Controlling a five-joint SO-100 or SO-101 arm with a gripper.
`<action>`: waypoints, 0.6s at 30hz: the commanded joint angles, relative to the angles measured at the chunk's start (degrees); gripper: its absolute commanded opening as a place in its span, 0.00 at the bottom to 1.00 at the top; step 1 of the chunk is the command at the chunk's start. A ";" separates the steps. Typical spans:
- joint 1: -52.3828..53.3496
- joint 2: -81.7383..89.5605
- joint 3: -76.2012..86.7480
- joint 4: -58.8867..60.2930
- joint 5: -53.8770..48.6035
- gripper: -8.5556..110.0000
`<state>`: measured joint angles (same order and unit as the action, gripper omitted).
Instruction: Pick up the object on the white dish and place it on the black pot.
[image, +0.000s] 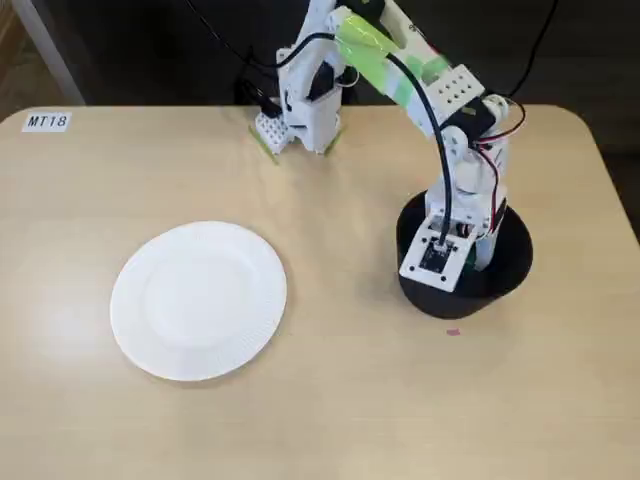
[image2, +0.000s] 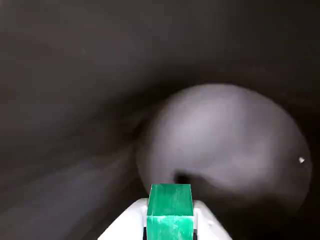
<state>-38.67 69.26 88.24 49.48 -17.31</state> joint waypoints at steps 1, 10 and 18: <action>0.88 1.23 -2.72 1.14 -2.11 0.23; 1.41 2.64 -2.72 3.60 -2.72 0.33; 2.90 11.07 -2.72 5.36 -2.90 0.24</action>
<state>-36.91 73.74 88.24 54.32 -19.95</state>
